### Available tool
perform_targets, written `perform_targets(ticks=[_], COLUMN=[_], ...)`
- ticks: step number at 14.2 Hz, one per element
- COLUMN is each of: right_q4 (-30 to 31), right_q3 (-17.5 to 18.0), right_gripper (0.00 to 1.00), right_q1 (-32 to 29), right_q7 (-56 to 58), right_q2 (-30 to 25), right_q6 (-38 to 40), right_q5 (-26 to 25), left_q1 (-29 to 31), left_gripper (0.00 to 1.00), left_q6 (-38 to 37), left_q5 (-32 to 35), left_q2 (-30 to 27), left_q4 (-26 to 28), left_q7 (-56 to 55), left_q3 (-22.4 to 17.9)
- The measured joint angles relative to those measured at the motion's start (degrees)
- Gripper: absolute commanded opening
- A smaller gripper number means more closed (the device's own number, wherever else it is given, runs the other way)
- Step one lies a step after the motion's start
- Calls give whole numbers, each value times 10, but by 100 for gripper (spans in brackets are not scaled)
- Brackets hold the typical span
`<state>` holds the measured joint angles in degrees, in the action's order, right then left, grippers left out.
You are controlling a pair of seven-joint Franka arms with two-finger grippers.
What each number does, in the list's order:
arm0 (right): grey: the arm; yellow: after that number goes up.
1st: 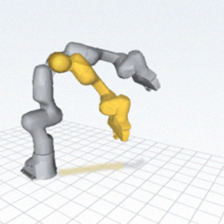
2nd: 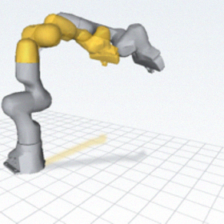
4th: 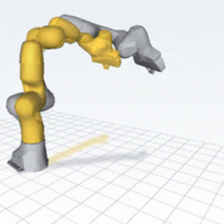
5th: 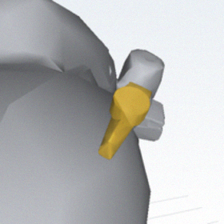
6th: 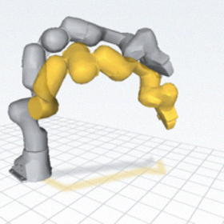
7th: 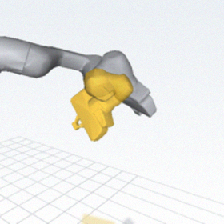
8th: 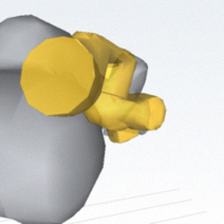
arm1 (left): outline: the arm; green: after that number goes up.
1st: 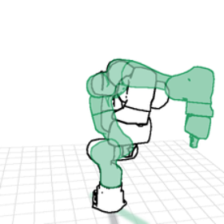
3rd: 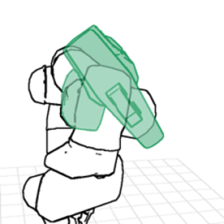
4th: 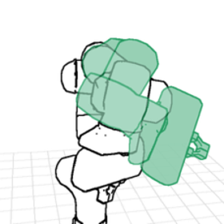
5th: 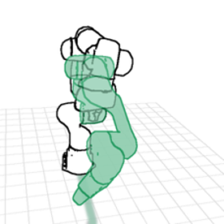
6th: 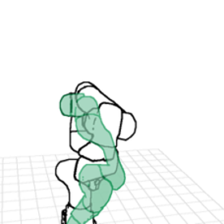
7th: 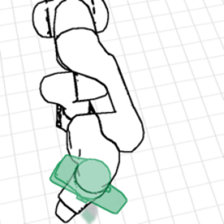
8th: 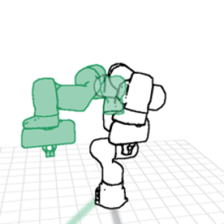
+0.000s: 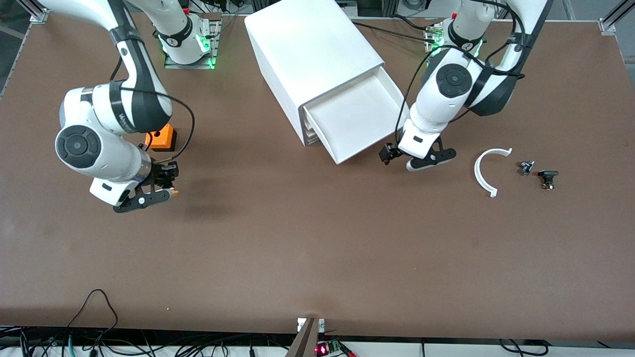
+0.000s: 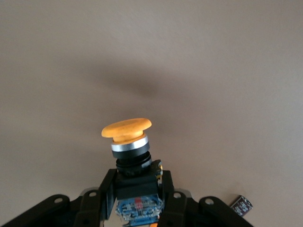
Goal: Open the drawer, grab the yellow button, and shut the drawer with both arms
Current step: 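Push the drawer shut with the left gripper while the right gripper carries the button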
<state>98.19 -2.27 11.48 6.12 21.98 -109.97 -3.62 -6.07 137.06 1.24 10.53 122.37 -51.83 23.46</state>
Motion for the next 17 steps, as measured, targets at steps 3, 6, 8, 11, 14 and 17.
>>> perform_targets(ticks=[3,6,8,11,14,17], right_q4=[60,100,108,113,129,130], right_q3=[0,0,1,3,8,9], right_gripper=[34,34,34,34,73,100], right_q1=[-39,-82,-110,-124,-124,-124], right_q7=[91,258,369,457,473,477], right_q2=[5,13,21,36,44,43], right_q6=[-76,-145,-159,-177,-206,-211], right_q5=[0,-1,0,0,0,0], left_q1=[-3,-4,-5,-5,-5,-4], left_gripper=[100,100,100,100,100,100], left_q6=[3,2,-2,-14,-24,-24], left_q5=[0,0,0,0,0,0], left_q2=[-2,-11,-14,-16,-21,-25], left_q4=[17,31,42,48,50,51], left_q7=[-71,-141,-177,-197,-197,-196], left_q3=[47,97,129,160,181,183])
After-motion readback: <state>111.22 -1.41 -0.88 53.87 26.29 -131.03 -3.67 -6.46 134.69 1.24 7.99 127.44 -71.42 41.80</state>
